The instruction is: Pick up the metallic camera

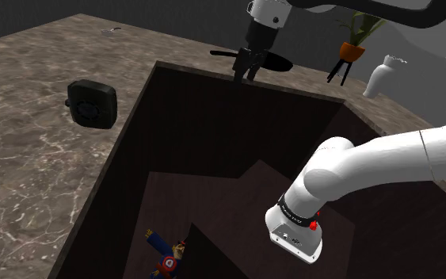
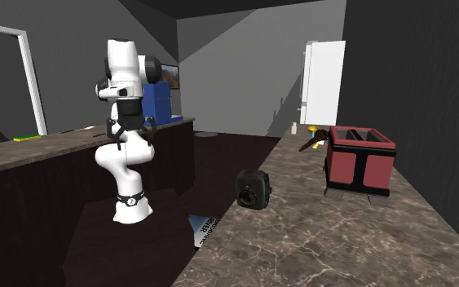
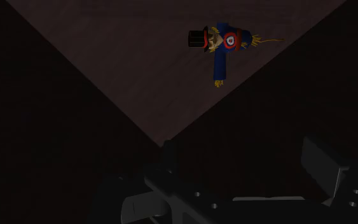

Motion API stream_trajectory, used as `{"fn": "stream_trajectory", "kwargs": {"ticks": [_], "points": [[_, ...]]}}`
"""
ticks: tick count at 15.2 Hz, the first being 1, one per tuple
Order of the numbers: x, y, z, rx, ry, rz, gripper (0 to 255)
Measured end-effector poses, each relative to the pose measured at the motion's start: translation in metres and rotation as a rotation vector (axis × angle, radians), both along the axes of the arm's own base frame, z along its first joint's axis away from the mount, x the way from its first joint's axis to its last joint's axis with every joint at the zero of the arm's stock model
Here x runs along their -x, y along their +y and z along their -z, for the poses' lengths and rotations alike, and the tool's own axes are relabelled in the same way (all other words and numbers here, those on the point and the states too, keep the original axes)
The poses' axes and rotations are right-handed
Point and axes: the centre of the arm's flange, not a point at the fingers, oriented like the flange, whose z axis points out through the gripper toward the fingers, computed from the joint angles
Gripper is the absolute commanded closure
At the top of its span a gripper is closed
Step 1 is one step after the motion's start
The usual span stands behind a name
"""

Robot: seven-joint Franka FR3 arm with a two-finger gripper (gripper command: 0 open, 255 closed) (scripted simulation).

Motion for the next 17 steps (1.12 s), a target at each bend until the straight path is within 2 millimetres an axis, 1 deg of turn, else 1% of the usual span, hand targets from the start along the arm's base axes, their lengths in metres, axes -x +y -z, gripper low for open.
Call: {"fn": "stream_trajectory", "kwargs": {"ticks": [1, 2, 5, 7, 8, 9, 11, 13, 16, 17], "points": [[0.0, 0.0, 0.0, 0.0, 0.0, 0.0, 0], [-0.004, 0.005, 0.0, -0.001, 0.002, -0.006, 0], [-0.031, 0.028, 0.005, -0.006, 0.015, -0.037, 0], [-0.05, 0.046, 0.007, -0.01, 0.025, -0.062, 0], [-0.056, 0.056, 0.008, -0.012, 0.03, -0.074, 0], [-0.068, 0.065, 0.011, -0.014, 0.034, -0.086, 0], [-0.082, 0.085, 0.015, -0.018, 0.044, -0.111, 0], [-0.103, 0.103, 0.017, -0.023, 0.054, -0.135, 0], [-0.13, 0.136, 0.025, -0.03, 0.069, -0.173, 0], [-0.136, 0.147, 0.026, -0.032, 0.074, -0.185, 0]]}}
